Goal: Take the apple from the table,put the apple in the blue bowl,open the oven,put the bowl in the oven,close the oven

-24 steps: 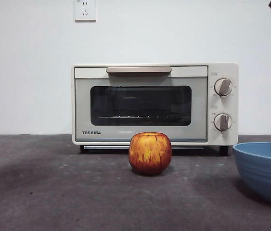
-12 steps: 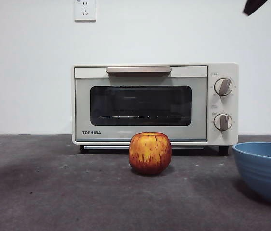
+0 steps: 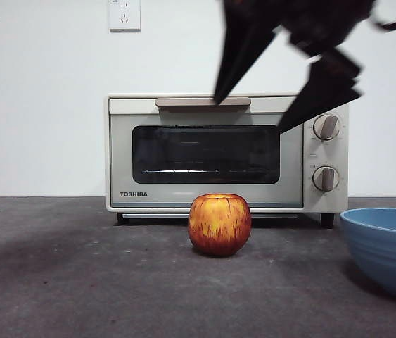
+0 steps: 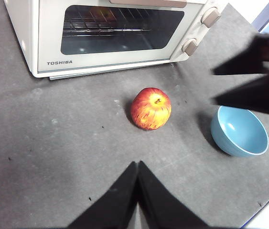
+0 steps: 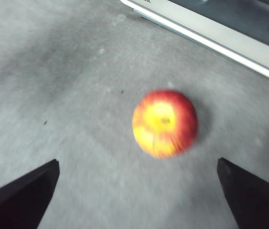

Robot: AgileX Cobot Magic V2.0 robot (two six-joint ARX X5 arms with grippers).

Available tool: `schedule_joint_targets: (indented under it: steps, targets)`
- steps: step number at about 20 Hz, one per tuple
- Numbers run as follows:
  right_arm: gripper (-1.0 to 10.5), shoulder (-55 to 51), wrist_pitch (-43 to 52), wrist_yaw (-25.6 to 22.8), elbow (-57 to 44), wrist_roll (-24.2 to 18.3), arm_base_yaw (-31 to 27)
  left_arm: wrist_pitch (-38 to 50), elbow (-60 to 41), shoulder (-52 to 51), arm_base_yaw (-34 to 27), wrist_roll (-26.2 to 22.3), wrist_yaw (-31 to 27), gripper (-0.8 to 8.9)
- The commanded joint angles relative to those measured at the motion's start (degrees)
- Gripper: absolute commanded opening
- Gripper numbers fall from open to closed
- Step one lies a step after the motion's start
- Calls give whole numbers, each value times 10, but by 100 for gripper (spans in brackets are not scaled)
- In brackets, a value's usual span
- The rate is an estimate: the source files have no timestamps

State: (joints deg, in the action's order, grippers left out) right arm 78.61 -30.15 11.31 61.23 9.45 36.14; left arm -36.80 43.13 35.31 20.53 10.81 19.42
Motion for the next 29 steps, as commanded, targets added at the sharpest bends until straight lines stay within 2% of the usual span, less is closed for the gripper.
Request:
schedule_joint_targets:
  steps: [1, 7, 16, 19, 24, 29]
  targets:
    - [579, 71, 5, -12, 44, 7, 13, 8, 13, 3, 2, -9, -1, 7]
    - [580, 194, 11, -46, 94, 20, 22, 8, 13, 3, 2, -9, -1, 7]
    - [579, 271, 55, -73, 96, 27, 24, 8, 13, 6, 2, -10, -1, 7]
    - [571, 283, 59, -76, 96, 43, 23, 8, 13, 6, 2, -10, -1, 7]
    - [307, 285, 54, -84, 96, 52, 24, 8, 13, 6, 2, -10, -1, 7]
    - [278, 279, 50, -68, 101, 52, 24, 11, 13, 6, 2, -10, -1, 7]
